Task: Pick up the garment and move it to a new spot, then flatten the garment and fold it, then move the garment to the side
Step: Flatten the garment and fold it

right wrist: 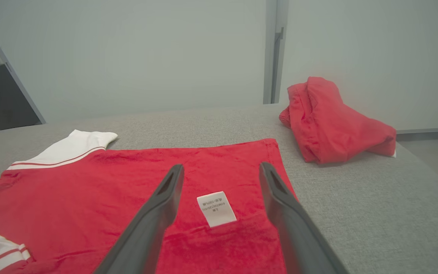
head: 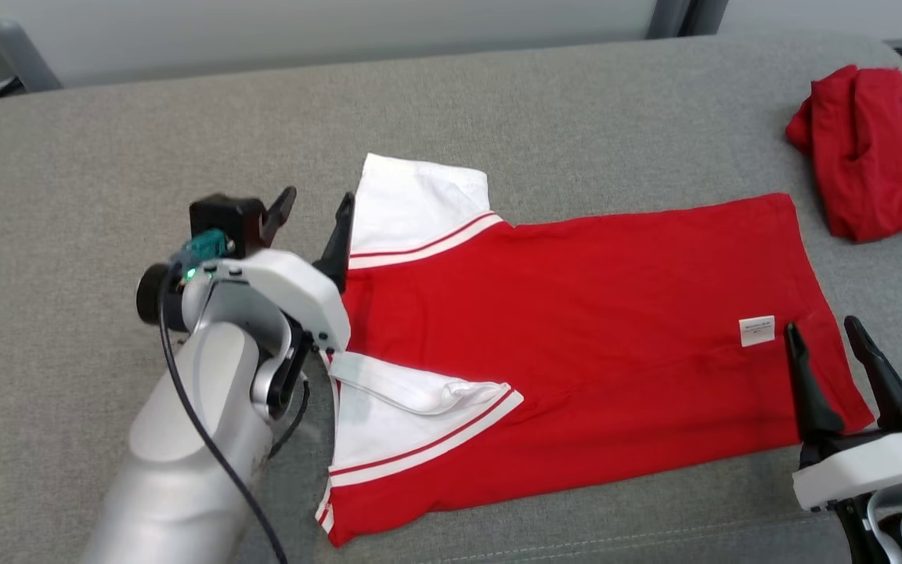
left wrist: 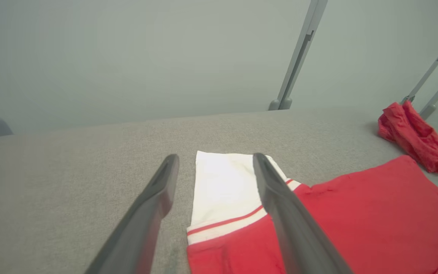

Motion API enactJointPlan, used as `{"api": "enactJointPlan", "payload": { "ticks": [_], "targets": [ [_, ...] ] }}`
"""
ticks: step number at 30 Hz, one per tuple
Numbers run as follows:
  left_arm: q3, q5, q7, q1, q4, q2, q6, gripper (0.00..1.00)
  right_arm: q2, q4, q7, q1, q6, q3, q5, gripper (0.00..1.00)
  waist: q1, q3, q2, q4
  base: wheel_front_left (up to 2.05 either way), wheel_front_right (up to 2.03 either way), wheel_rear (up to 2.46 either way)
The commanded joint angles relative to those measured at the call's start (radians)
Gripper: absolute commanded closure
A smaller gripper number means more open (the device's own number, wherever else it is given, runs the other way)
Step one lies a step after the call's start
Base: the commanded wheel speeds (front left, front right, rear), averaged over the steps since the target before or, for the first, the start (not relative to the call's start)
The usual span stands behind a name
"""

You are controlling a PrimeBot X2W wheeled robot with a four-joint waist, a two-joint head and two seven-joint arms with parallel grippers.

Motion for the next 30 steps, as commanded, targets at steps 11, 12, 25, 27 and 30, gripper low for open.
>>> {"api": "enactJointPlan", "payload": {
  "ticks": [11, 12, 25, 27, 30],
  "targets": [
    [-0.001, -0.013, 0.102, -0.362, 0.25, 0.001, -0.016, 0.0, -0.026, -0.038, -0.013, -0.095, -0.003, 0.034, -0.017, 0.0, 0.0, 0.193, -0.0001, -0.038, 0.0, 0.0, 0.0],
    [-0.004, -0.014, 0.108, -0.389, 0.275, 0.0, -0.019, 0.0, -0.025, -0.039, -0.013, -0.102, -0.003, 0.036, -0.018, 0.0, 0.0, 0.205, -0.0001, -0.043, 0.0, 0.0, 0.0],
    [-0.041, -0.007, 0.164, -0.615, 0.512, 0.008, -0.04, 0.0, -0.007, -0.041, -0.013, -0.159, -0.003, 0.049, -0.03, 0.0, 0.0, 0.305, -0.0001, -0.106, 0.0, 0.0, 0.0],
    [-0.049, -0.002, 0.164, -0.634, 0.533, 0.011, -0.042, 0.0, -0.005, -0.04, -0.013, -0.165, -0.003, 0.05, -0.03, 0.0, 0.0, 0.316, -0.0001, -0.114, 0.0, 0.0, 0.0],
    [-0.066, 0.009, 0.168, -0.659, 0.556, 0.012, -0.047, 0.0, -0.002, -0.04, -0.013, -0.173, -0.003, 0.049, -0.029, 0.0, 0.0, 0.331, -0.0001, -0.119, 0.0, 0.0, 0.0]
  ]
}}
